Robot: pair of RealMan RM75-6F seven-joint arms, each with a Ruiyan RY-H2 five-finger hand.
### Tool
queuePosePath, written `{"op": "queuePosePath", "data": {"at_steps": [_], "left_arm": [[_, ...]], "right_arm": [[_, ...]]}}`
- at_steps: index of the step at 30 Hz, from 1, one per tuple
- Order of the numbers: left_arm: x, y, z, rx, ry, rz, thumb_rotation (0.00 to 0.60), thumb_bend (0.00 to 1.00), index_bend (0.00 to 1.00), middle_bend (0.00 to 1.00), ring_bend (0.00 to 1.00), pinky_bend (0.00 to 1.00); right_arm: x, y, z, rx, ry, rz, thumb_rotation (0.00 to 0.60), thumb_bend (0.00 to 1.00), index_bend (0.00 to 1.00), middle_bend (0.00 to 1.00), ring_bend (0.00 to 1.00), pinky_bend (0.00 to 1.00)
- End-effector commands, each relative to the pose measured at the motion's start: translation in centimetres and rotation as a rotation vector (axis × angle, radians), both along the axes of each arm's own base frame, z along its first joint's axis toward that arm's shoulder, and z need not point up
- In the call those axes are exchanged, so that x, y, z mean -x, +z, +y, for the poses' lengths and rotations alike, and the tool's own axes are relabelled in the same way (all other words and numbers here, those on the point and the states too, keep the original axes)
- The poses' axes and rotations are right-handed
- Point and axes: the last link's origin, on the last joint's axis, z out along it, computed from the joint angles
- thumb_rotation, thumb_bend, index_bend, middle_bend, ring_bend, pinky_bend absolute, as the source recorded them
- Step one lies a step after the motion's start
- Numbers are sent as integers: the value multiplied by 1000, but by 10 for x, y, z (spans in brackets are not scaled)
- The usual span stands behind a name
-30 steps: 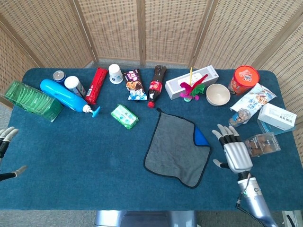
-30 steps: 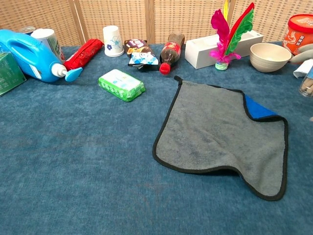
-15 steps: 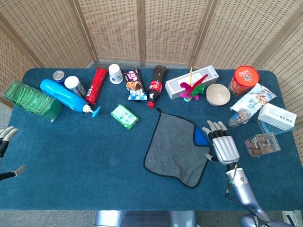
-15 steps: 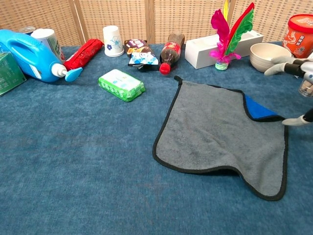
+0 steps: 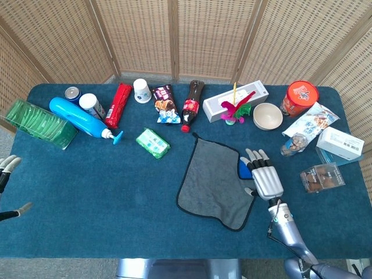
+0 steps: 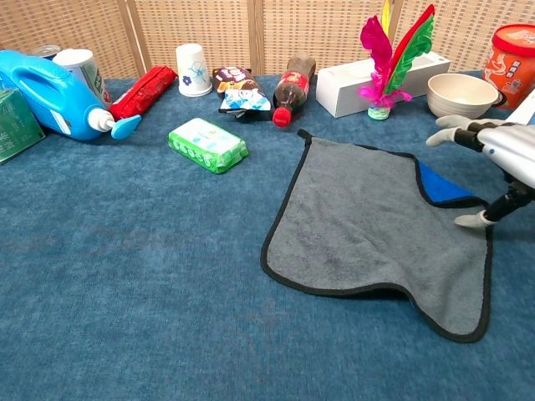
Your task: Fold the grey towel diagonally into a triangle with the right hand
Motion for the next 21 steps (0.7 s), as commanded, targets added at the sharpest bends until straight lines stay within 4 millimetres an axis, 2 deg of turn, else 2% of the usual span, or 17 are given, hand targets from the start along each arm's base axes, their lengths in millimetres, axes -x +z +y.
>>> {"op": "queuePosePath", "data": {"at_steps": [1,15,21], "left_arm": [[0,0,0,0,-1,0,600,115,0,0,0,0],[1,1,0,-2,2,-3,600,115,0,0,0,0],[1,1,0,-3,2,-6,600,115,0,0,0,0]], "right_arm": [[-1,-2,-3,3,-3,-4,600,2,172,0,0,0],[5,-4,-15,22,-2,36,600,14,279,0,0,0],[7,-6,-18,42,18,82,600,76,293,0,0,0]]}}
